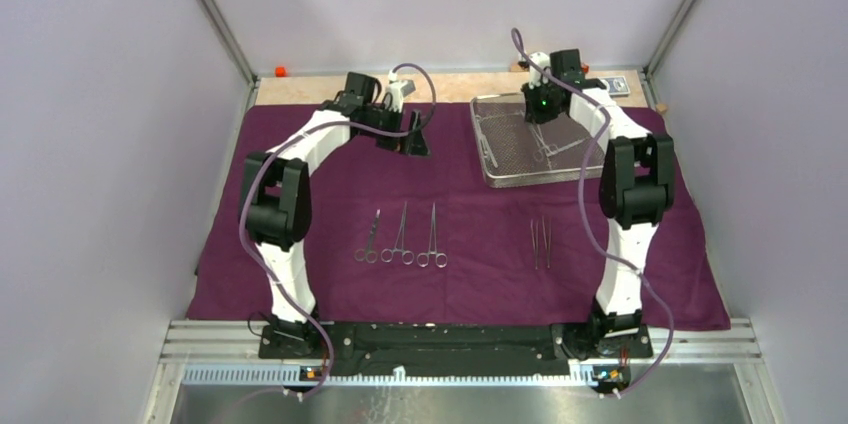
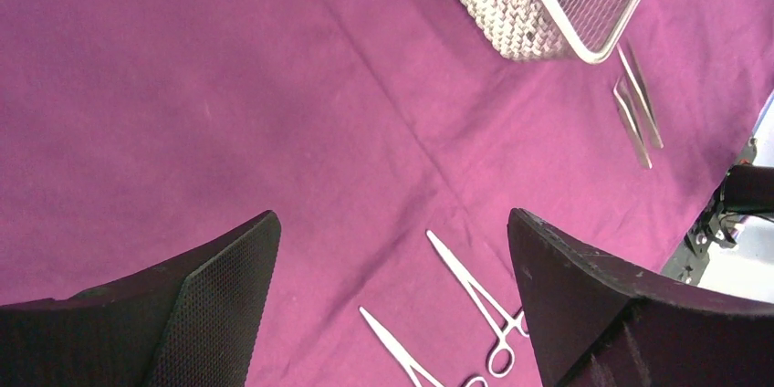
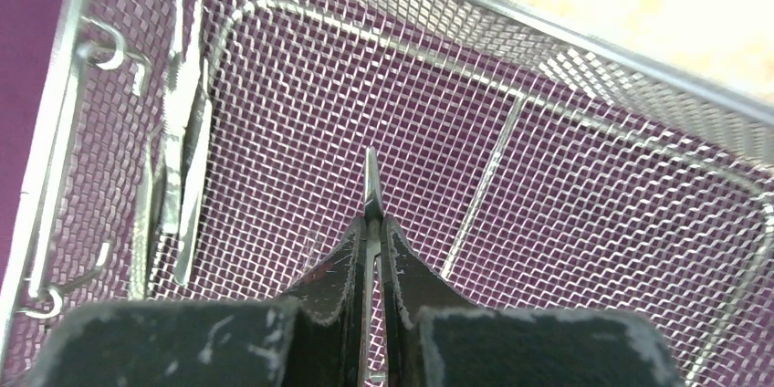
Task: Open and lay out the surgical kit
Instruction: Pick up the medical item from the container.
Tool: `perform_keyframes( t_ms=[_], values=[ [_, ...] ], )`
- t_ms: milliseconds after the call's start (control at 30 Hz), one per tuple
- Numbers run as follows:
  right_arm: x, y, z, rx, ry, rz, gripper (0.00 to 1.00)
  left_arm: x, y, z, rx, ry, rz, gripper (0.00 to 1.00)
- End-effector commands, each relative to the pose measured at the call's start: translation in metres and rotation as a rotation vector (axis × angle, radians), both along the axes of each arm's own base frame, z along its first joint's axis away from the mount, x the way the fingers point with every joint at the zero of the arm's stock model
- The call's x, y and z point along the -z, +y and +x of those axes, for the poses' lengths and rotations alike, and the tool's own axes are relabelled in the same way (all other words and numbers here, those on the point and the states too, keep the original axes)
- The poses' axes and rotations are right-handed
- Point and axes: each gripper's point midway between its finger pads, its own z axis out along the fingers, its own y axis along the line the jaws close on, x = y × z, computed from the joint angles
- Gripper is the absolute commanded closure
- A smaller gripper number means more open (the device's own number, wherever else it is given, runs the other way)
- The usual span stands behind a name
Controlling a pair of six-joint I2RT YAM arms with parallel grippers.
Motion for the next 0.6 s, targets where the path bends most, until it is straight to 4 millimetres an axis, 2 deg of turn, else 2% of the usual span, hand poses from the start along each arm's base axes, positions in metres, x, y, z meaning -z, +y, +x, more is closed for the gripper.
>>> perform_keyframes(
  t_ms=[0, 200, 367, 433, 567],
  values=[
    [-0.067, 0.006, 0.013, 0.006, -0.161, 0.07, 1.0, -0.039, -0.03, 0.023, 0.029, -0.106, -0.111, 0.02],
    [-0.093, 0.012, 0.013, 0.008, -0.209, 0.118, 1.0, -0.064, -0.061, 0.036, 0.048, -0.183, -0.168, 0.04],
    [-0.124, 0.022, 0.008, 0.025, -0.255, 0.213, 1.0, -0.087, -0.089, 0.042, 0.045, -0.225, -0.241, 0.05],
    [-0.138, 0.027, 0.002, 0.039, -0.274, 0.273, 1.0, -0.094, -0.102, 0.042, 0.045, -0.242, -0.265, 0.05],
    [-0.151, 0.04, -0.01, 0.085, -0.254, 0.411, 1.0, -0.106, -0.125, 0.036, 0.054, -0.27, -0.302, 0.09]
  ],
)
